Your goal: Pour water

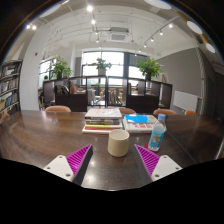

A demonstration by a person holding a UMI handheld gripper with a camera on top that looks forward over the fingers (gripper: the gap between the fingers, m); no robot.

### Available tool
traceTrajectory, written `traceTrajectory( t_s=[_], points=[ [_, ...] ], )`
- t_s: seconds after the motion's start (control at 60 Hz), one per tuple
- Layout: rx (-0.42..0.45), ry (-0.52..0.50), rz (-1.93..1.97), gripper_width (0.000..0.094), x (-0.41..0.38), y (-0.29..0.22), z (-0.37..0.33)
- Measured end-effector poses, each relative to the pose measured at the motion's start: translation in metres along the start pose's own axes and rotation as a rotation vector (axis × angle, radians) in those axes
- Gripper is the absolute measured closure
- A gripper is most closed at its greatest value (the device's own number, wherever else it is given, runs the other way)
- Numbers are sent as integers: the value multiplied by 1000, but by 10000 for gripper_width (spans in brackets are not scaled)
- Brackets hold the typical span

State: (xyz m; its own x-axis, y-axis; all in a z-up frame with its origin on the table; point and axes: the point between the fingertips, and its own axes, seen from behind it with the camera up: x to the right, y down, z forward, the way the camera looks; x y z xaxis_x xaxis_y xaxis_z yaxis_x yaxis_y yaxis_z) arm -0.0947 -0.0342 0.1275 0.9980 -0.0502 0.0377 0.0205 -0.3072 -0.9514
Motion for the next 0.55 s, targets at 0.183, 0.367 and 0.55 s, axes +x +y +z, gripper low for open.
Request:
traceTrajectory(
  t_s=[0.183, 0.367, 0.55],
  points=[
    [9, -28, -1, 93, -27, -5, -31],
    [22, -56, 5, 91, -39, -7, -47],
    [54, -73, 30, 90, -43, -13, -62]
  ],
)
